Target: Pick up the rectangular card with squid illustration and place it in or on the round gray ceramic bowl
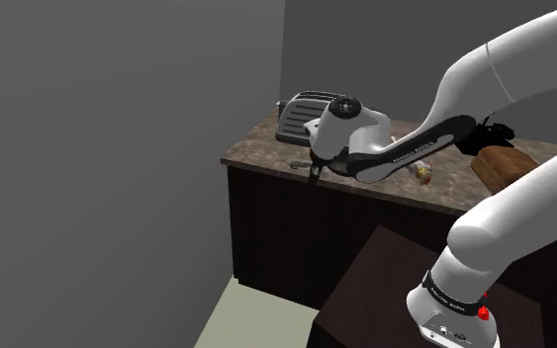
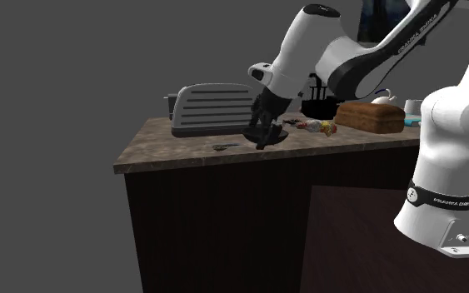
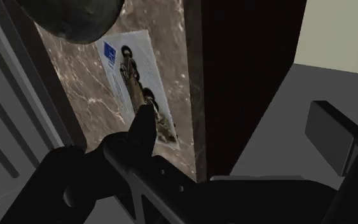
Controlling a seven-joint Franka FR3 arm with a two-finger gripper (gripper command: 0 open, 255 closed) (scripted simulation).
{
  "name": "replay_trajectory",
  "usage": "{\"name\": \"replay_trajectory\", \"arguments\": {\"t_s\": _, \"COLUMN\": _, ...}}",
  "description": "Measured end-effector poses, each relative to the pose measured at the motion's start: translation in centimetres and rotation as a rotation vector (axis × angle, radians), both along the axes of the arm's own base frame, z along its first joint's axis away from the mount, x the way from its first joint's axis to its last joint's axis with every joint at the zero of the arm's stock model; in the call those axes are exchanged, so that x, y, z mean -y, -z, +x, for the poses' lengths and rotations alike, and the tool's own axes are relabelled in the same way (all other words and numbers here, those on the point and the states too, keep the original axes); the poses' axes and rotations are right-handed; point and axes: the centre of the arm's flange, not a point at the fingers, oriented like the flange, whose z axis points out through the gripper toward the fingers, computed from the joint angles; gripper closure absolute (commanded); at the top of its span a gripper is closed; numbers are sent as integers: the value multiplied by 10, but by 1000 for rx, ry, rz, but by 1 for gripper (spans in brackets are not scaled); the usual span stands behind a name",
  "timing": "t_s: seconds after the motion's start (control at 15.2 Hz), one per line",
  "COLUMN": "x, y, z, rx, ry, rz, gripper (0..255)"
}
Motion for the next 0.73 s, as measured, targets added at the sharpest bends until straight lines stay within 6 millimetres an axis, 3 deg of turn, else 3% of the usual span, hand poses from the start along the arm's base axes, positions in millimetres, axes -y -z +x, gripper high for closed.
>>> {"name": "replay_trajectory", "arguments": {"t_s": 0.53, "x": 1, "y": 50, "z": 63, "rx": 172, "ry": -131, "rz": -206, "gripper": 0}}
{"name": "replay_trajectory", "arguments": {"t_s": 0.73, "x": 10, "y": 62, "z": 74, "rx": 185, "ry": -140, "rz": -218, "gripper": 0}}
